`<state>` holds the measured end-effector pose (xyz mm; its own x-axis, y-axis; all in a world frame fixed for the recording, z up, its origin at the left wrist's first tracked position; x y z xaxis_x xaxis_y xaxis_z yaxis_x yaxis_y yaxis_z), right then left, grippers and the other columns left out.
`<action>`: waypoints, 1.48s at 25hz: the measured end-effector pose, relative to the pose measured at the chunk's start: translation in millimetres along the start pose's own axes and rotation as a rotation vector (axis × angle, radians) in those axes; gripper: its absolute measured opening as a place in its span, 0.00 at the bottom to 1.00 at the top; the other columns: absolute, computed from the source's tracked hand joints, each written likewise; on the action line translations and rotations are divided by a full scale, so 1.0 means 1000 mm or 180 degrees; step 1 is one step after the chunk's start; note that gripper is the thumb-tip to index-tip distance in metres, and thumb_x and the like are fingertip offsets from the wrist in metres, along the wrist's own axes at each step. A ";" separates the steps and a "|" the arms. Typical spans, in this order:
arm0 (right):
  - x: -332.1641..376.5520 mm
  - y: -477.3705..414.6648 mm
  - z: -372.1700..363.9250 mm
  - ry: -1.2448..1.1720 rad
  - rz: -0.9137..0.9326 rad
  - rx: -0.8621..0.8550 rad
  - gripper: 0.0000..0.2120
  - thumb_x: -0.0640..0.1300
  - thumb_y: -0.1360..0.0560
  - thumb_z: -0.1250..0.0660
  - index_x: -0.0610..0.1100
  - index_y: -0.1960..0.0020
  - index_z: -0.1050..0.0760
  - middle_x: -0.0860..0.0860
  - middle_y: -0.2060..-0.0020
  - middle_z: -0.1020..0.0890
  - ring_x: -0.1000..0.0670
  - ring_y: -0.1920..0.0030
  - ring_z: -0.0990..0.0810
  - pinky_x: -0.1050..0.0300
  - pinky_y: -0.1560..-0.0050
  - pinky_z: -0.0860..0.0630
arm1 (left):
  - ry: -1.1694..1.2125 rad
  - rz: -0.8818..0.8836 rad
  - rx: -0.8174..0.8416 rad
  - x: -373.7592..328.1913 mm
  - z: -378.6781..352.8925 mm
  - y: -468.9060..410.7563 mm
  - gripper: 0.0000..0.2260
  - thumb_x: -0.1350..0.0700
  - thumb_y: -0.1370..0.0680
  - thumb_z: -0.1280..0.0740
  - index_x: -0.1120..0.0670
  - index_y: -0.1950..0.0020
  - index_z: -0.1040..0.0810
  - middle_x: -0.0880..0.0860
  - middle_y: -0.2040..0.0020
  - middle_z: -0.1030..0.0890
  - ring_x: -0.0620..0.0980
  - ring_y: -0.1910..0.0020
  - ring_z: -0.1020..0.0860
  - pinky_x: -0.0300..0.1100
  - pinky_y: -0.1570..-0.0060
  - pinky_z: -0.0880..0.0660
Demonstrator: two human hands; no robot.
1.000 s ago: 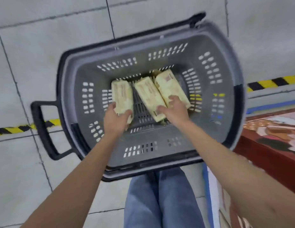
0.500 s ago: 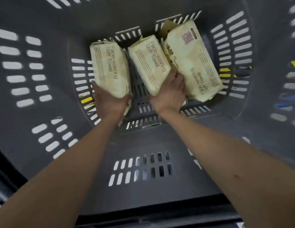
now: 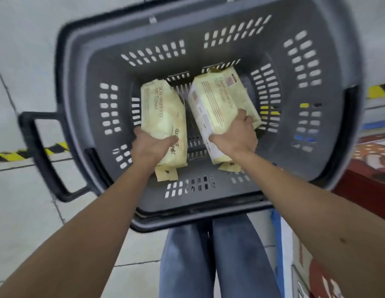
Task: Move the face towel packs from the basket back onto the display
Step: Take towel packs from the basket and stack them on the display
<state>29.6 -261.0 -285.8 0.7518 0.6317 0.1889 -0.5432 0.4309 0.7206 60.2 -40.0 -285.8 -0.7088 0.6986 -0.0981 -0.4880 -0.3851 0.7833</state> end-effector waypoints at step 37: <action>-0.111 0.593 0.190 -0.3571 -0.1923 -0.2206 0.33 0.48 0.40 0.22 0.46 0.40 0.32 0.53 0.51 0.26 0.49 0.52 0.25 0.55 0.59 0.30 | -0.0065 -0.2457 0.2012 -0.041 0.210 0.486 0.28 0.55 0.36 0.22 0.53 0.39 0.30 0.53 0.46 0.20 0.54 0.50 0.19 0.55 0.49 0.22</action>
<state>-304.6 -198.1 247.3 0.6417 -0.4430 0.6261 0.1329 0.8682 0.4781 -41.1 -128.9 227.5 -0.2999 0.6346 -0.7122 -0.4462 0.5666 0.6927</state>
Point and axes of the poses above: each hand's wrist, its own y-axis away from the middle knuckle, its own z-axis out of the back of the hand, x = y × z, the point moved 5 cm from there along -y, towards the middle knuckle
